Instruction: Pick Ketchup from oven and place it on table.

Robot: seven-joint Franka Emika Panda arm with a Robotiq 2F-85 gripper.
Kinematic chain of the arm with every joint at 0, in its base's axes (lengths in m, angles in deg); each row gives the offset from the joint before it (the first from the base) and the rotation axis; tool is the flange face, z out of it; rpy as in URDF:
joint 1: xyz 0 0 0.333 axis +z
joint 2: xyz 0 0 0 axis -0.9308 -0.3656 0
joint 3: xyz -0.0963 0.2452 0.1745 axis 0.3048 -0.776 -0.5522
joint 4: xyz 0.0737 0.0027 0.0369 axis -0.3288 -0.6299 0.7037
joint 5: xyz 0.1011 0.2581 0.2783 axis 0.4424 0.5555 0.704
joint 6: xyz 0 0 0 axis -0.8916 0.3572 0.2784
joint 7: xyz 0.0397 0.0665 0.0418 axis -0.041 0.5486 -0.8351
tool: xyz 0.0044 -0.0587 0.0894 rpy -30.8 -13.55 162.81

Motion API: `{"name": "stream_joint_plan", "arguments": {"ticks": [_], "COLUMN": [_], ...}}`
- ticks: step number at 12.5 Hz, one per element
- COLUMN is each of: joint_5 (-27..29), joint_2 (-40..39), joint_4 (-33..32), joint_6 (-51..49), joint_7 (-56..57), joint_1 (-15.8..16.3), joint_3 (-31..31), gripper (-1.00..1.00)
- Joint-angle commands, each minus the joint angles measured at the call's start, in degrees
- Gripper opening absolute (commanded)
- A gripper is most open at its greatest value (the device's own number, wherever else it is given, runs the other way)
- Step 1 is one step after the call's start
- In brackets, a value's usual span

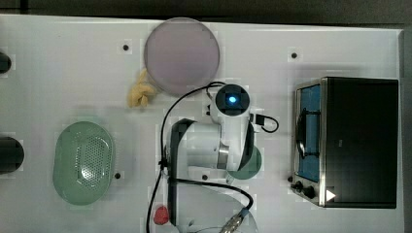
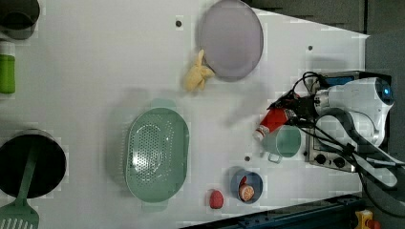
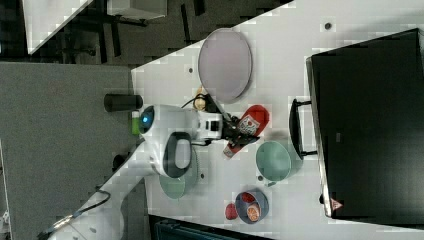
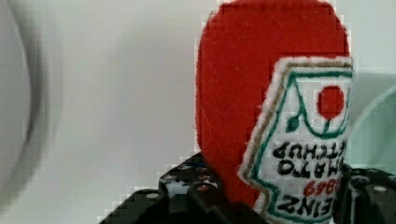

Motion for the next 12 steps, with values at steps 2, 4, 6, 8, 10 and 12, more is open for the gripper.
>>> {"name": "stream_joint_plan", "arguments": {"ticks": [2,4,6,8,10,12], "joint_5": [1.74,1.74,1.75,1.74,1.68,1.45], "joint_2": [-1.91,-1.08,4.33,10.67,17.58,20.82], "joint_4": [0.39,0.42,2.21,4.29,8.03,13.69], "joint_6": [5.05,6.49,6.37,5.83,1.04,-9.97], "joint_7": [0.38,0.36,-0.63,-1.75,-1.75,-1.76], "joint_1": [-0.19,-0.19,-0.32,-0.21,-0.25,-0.30], "joint_3": [-2.80,-2.71,-2.50,-2.67,-2.57,-2.52], "gripper": [0.74,1.00,1.00,1.00,1.00,1.00]}}
